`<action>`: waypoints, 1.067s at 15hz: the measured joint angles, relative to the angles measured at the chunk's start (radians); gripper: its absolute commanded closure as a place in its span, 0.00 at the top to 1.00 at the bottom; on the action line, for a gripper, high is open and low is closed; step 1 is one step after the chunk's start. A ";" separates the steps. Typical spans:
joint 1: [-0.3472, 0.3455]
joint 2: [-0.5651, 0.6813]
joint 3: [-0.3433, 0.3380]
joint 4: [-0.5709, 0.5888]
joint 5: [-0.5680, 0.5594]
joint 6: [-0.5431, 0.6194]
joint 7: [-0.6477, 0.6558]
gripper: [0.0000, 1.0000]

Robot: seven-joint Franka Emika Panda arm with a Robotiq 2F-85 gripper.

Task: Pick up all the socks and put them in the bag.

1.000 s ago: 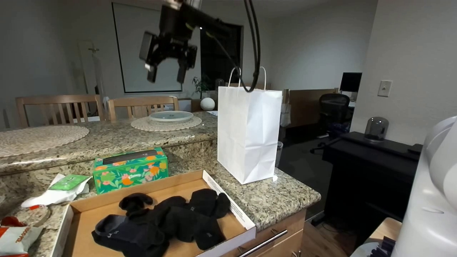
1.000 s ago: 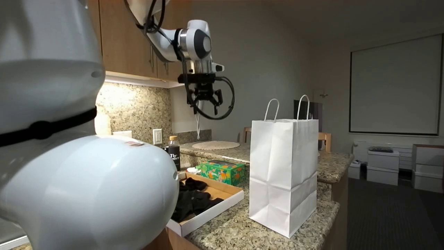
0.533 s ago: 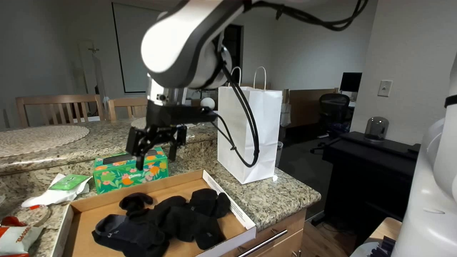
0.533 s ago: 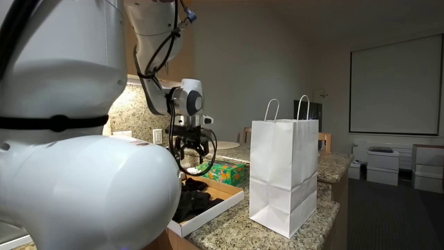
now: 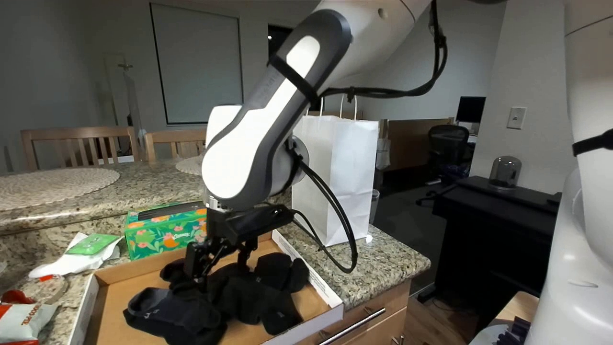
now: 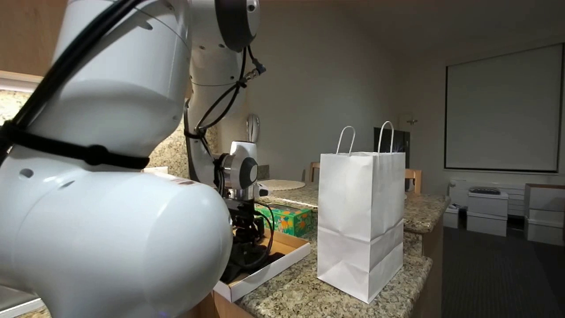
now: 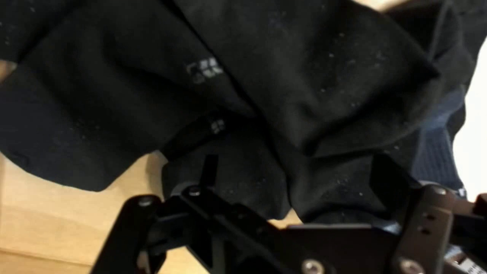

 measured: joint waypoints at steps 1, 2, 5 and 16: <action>0.004 0.010 -0.013 0.000 -0.028 -0.005 0.006 1.00; 0.008 0.019 -0.023 0.000 -0.047 -0.013 0.007 1.00; 0.018 0.048 -0.033 0.000 -0.077 -0.034 0.007 1.00; 0.063 0.059 -0.107 0.012 -0.163 -0.038 0.105 0.16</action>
